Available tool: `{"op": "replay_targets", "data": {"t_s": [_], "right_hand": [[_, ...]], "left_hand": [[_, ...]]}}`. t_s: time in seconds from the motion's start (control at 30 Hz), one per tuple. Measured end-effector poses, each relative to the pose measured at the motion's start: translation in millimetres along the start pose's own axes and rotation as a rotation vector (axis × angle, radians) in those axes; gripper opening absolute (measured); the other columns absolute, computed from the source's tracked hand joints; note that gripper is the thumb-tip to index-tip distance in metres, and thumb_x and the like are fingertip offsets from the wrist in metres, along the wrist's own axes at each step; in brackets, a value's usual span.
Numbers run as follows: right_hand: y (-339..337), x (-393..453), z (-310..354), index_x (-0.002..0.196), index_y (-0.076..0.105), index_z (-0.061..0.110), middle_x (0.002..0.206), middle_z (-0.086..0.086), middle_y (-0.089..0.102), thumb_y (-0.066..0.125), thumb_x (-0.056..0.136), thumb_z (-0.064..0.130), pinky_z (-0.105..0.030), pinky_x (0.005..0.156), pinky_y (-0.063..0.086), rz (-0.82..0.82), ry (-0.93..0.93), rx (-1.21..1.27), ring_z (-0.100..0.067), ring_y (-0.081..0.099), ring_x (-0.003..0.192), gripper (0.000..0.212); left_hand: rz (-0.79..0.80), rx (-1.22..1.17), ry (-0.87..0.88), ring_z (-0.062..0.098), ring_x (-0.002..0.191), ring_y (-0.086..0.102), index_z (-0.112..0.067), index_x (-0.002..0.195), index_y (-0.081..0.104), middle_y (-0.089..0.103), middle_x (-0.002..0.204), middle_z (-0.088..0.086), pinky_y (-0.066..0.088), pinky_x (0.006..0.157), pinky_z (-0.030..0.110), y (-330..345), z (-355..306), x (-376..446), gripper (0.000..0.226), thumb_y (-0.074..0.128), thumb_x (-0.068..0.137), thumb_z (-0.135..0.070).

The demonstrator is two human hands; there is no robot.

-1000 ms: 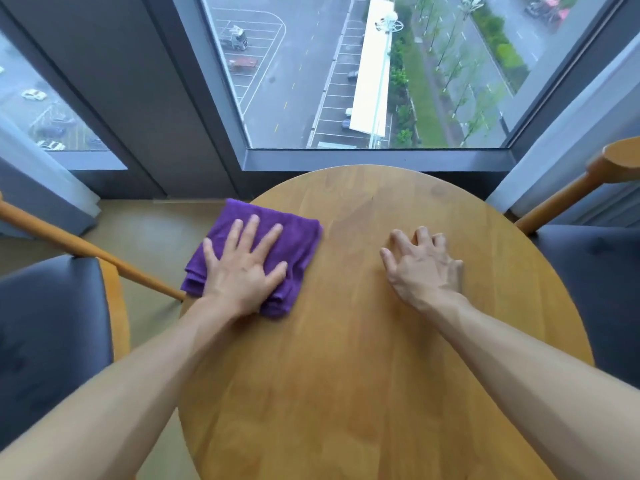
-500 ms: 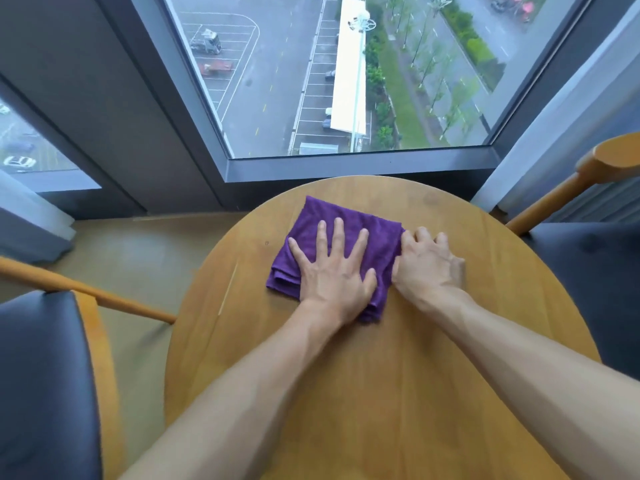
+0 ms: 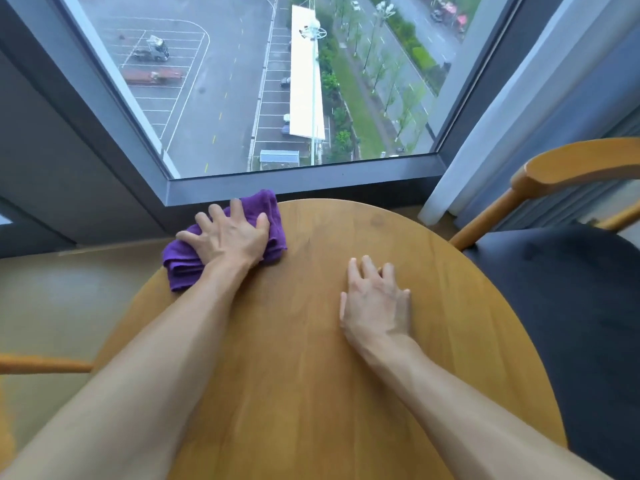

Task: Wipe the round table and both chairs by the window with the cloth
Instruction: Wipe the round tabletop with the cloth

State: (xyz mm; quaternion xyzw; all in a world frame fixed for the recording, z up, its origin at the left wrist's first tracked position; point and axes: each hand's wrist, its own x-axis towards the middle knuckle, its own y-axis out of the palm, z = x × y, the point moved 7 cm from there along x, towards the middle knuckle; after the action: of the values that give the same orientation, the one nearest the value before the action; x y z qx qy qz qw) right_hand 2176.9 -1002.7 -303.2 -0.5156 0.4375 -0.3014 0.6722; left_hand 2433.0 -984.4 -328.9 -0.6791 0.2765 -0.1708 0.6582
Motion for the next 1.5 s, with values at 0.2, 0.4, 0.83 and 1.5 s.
{"op": "replay_targets", "data": {"t_s": [0.2,0.4,0.83,1.5], "right_hand": [[4.2,-1.3,-7.5,0.156,0.016,0.026,0.163,0.003,0.013,0.048,0.096,0.032,-0.057,0.11,0.033,0.057,-0.032,0.051,-0.024,0.023,0.139,0.068],[-8.3,-4.9,-21.2,0.138,0.045,0.021,0.143,0.005,0.039,0.048,0.089,0.016,-0.045,0.106,0.041,0.005,-0.066,0.196,-0.021,0.035,0.131,0.049],[-64.8,18.5,-145.8,0.103,0.056,0.007,0.111,-0.014,0.052,0.044,0.088,0.002,-0.042,0.079,0.038,-0.494,0.116,0.362,-0.036,0.05,0.103,0.02],[-6.2,55.2,-171.5,0.154,0.01,0.037,0.148,-0.012,0.039,0.02,0.085,0.082,-0.052,0.105,0.034,-0.056,0.008,0.093,-0.036,0.041,0.131,0.083]], "left_hand": [[0.015,0.041,0.286,0.035,0.124,0.042,-0.025,0.126,0.05,0.052,0.127,0.014,0.026,0.102,0.065,4.3,-111.0,5.2,0.058,0.024,0.089,-0.062],[0.036,0.071,0.705,0.031,0.122,0.044,-0.033,0.124,0.05,0.054,0.127,0.008,0.025,0.099,0.063,14.8,-221.1,-41.1,0.056,0.025,0.087,-0.065],[0.11,-0.206,1.208,0.02,0.126,0.051,-0.023,0.123,0.062,0.063,0.128,-0.002,0.029,0.11,0.041,17.7,-285.6,-147.8,0.036,0.034,0.102,-0.032],[0.329,0.273,0.603,0.027,0.151,-0.024,-0.03,0.152,-0.028,-0.031,0.162,0.002,0.006,0.11,0.077,37.1,-46.0,-207.0,0.122,-0.004,0.054,-0.099]]}}
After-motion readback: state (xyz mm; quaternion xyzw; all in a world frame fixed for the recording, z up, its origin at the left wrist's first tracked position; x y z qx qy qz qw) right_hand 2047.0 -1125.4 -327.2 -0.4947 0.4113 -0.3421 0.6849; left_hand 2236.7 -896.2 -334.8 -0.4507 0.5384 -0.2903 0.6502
